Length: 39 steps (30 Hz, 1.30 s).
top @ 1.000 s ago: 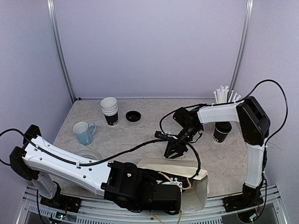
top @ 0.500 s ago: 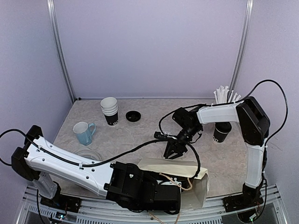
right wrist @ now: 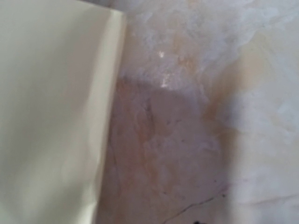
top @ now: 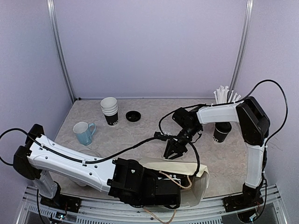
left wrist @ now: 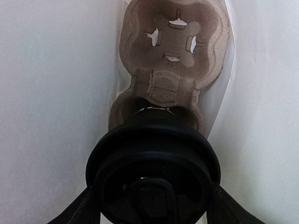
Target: Pack the takeout coffee
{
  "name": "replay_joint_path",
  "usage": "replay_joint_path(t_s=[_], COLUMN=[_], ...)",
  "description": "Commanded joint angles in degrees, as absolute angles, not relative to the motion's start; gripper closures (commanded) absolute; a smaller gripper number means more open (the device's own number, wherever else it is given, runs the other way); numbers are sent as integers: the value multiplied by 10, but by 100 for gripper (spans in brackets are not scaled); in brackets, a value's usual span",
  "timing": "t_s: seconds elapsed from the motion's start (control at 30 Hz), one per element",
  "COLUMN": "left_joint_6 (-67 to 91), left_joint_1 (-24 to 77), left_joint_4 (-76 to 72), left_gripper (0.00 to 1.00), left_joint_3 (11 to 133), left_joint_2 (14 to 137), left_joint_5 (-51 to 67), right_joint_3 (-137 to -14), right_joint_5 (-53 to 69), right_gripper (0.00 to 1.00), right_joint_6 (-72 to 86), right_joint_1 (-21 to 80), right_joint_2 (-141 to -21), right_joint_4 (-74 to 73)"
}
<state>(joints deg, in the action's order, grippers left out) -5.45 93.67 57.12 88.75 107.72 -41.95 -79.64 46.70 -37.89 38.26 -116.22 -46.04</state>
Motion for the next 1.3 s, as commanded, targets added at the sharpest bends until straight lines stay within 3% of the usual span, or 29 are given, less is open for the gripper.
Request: replay_joint_path(t_s=[0.0,0.37,0.47,0.8,1.27], left_joint_6=[-47,-39,-18,-3,8], left_joint_1=[915,844,801,756,693], left_joint_4=[578,628,628,637,630], left_gripper=[42,42,41,42,42], left_joint_3=[893,959,983,993,1010], left_joint_2=[1085,1092,1100,1129,1158], left_joint_5=[-388,-266,-178,-100,-72], right_joint_3=[-808,-883,-885,-825,-770], right_joint_5=[495,452,452,470,507], right_gripper=[59,47,47,46,47], right_joint_6=[-389,-410,-432,-469,-486], right_joint_1=[395,294,247,205,192], right_joint_2=[-1154,-1078,-1033,-975,-947], right_joint_4=[-494,-554,-582,-597,-586])
